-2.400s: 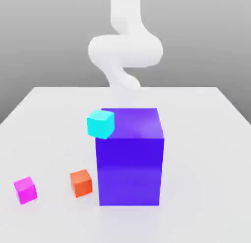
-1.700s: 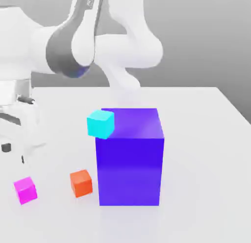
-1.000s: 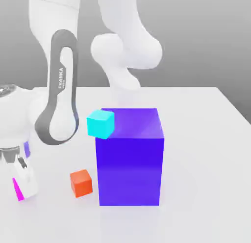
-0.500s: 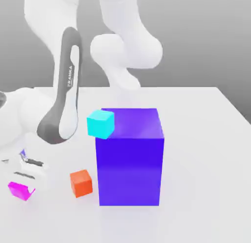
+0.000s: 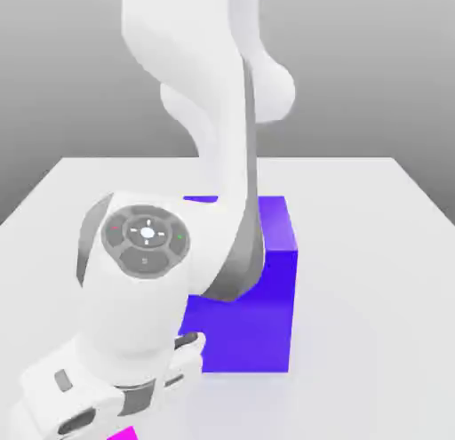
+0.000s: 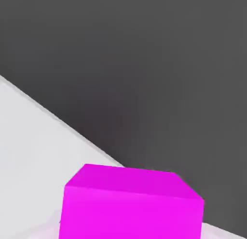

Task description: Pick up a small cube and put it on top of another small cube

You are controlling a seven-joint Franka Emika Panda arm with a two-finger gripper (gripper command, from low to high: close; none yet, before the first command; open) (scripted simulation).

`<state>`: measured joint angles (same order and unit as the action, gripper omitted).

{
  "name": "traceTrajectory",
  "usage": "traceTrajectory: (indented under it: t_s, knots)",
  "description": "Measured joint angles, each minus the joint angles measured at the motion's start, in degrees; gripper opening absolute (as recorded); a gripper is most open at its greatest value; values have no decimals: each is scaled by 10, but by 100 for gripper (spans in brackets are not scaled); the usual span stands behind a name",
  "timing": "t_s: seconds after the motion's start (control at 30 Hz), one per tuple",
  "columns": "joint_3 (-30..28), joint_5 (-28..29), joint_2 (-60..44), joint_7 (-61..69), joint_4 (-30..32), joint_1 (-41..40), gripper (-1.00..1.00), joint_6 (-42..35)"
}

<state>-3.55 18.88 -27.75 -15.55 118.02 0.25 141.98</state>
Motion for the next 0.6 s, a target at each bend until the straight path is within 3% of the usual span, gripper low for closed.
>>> traceTrajectory:
  t_s: [0.37,0.47,0.6]
  knots:
    - [105,-60,-1,-153,-72,162,-100,-43]
    - [133,-99,2,-230,-78,204,-100,-49]
    - [131,-105,-53,-274,-82,229,-100,2]
